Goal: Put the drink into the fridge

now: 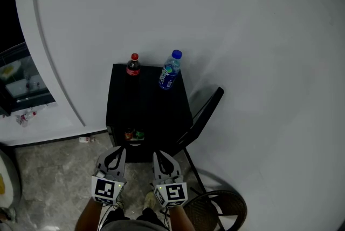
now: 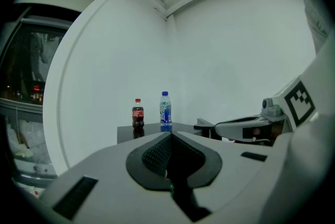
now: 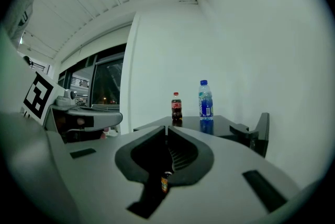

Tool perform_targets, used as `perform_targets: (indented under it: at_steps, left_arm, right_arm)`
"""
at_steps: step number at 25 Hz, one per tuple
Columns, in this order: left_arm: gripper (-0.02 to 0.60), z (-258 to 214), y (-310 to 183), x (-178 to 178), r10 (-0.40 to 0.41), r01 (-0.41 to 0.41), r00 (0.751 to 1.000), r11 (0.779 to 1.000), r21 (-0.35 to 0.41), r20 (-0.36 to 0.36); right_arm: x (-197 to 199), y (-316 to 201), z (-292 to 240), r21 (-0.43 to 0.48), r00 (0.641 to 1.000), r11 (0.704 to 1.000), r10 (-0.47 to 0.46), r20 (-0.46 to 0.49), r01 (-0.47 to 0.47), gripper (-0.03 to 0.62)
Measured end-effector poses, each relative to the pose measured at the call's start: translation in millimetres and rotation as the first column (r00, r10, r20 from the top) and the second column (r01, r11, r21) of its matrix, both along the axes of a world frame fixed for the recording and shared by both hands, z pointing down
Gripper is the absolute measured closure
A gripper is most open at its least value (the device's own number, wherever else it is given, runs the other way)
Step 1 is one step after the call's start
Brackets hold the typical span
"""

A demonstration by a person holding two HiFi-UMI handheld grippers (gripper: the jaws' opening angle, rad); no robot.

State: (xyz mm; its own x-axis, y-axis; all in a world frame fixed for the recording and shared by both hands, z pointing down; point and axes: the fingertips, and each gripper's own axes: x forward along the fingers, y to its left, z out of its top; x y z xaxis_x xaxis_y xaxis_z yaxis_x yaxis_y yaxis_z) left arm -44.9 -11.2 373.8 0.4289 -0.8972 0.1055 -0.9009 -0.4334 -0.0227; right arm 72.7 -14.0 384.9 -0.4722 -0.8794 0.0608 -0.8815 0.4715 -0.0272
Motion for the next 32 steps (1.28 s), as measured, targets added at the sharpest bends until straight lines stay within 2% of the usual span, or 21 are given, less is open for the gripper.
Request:
perform_targets:
  at_steps: [8,11,16,20,26,32]
  left_arm:
    - [0.578,-7,-13,-25,0.001,-0.001,1.000,1.000,0.007,-0.017]
    - [0.578,-14,-19,-36,0.027,-0.027,0.999,0.999,0.020,-0.025]
    - [0.578,-17,-22,-60,0.079,-0.079,0.997,0.996,0.045,0.000]
    - [0.578,-18,-30,-78,0.113,-0.112,0.994,0.993,0.038,-0.008]
    - [0.578,-20,-61,-97,0.094,-0.093,0.995,0.995,0.041,-0.019]
    - [0.578,-23,-114,-105,0.036,-0.035,0.999,0.998,0.048,-0.032]
  right_arm:
    - [-22,-13,-7,0.016,1.000,1.000,0.004,0.001,-0.004,0.559]
    - [-33,-17,-9,0.019,1.000,1.000,0.023,-0.001,-0.023,0.559]
    - [-52,-22,-11,0.033,0.997,0.997,0.076,-0.013,-0.075,0.559]
    - [-63,-30,-16,0.035,0.994,0.993,0.111,-0.017,-0.111,0.559]
    - [-79,-63,-24,0.045,0.995,0.994,0.100,-0.026,-0.099,0.559]
    - [-84,-124,-34,0.068,0.998,0.996,0.058,-0.019,-0.057,0.559]
